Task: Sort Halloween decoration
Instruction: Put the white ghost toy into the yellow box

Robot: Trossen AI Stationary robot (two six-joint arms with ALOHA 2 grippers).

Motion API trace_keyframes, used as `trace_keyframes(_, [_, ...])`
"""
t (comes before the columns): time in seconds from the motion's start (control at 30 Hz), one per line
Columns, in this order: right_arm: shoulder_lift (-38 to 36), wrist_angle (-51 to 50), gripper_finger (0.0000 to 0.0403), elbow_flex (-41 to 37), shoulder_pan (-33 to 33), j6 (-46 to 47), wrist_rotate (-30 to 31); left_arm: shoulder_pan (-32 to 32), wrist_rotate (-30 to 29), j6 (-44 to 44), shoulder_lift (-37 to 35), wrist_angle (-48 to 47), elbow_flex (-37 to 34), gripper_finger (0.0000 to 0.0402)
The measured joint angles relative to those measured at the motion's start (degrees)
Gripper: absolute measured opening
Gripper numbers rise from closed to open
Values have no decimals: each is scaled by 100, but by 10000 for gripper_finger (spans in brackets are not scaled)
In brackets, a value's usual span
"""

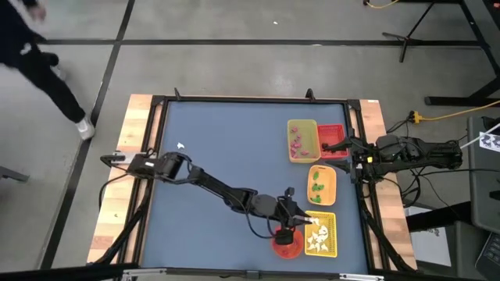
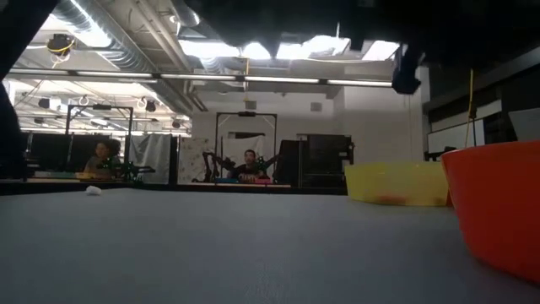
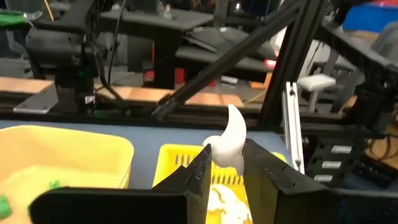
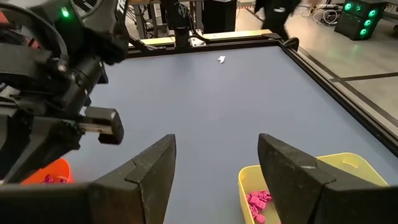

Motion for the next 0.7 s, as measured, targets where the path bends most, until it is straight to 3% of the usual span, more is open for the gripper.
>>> trace_keyframes(0.13, [0,0,225,0,0,-2,0,15,-2,-15,257,341,161,60])
trace_keyframes(0.47, [0,-2,225,0,0,-7,-7,13,218,2,1277,53,1583,60])
trace_keyframes(0.7, [0,-2,225,0,0,-4,-28,15,218,0,1342,-35,1661,66])
